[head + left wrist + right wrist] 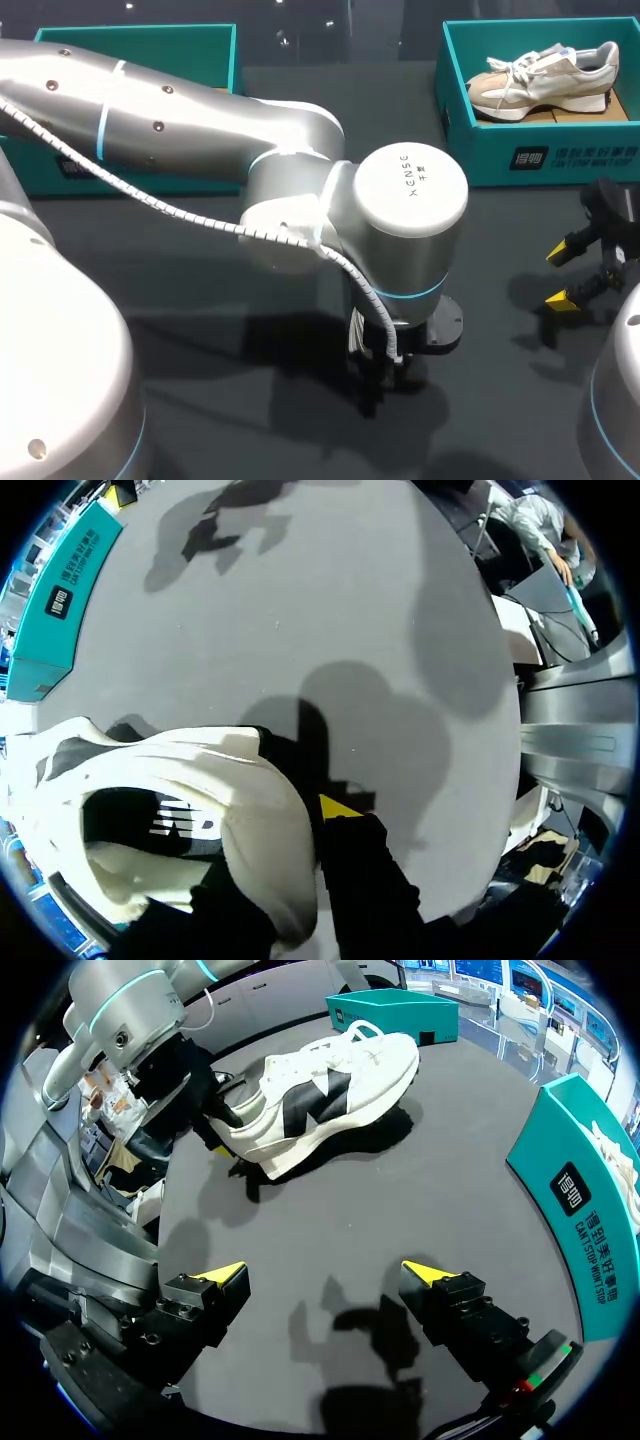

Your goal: Take the shoe out of the shoebox, open the shoe tongue, remove and reinsert the insole, then place the shoe into the shoebox

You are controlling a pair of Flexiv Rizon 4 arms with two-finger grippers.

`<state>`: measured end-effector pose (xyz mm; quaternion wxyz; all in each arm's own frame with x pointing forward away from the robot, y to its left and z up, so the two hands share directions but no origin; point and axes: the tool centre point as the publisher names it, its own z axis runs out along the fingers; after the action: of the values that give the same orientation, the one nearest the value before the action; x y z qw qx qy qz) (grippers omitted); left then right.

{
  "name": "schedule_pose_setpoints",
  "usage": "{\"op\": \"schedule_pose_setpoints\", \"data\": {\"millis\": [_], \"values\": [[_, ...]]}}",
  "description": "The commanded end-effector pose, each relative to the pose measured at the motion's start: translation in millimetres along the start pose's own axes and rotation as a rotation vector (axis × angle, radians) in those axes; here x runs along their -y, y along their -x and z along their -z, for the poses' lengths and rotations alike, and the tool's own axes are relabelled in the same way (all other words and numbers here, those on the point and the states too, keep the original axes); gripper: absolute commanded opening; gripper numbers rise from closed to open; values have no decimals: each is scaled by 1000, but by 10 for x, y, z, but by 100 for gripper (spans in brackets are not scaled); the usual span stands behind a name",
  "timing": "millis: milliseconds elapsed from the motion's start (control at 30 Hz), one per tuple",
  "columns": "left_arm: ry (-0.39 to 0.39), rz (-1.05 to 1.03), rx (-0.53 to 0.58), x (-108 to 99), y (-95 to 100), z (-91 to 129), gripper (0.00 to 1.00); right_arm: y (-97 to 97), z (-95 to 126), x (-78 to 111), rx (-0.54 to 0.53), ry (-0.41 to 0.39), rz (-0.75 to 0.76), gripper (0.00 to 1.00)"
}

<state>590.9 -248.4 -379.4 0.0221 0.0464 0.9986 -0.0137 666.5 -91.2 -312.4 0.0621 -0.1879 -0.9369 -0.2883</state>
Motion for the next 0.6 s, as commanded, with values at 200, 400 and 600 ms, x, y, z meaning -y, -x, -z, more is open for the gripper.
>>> {"op": "schedule_pose_setpoints", "data": {"millis": [200,400,600], "values": [[-38,-12,-7,-279,191,567,0,-14,-2,0,3,-2,0,100],[-52,-8,-53,-615,494,1094,0,-14,-2,0,3,-2,0,100],[-57,20,-67,-879,738,1398,0,-14,-2,0,3,-2,0,100]]}}
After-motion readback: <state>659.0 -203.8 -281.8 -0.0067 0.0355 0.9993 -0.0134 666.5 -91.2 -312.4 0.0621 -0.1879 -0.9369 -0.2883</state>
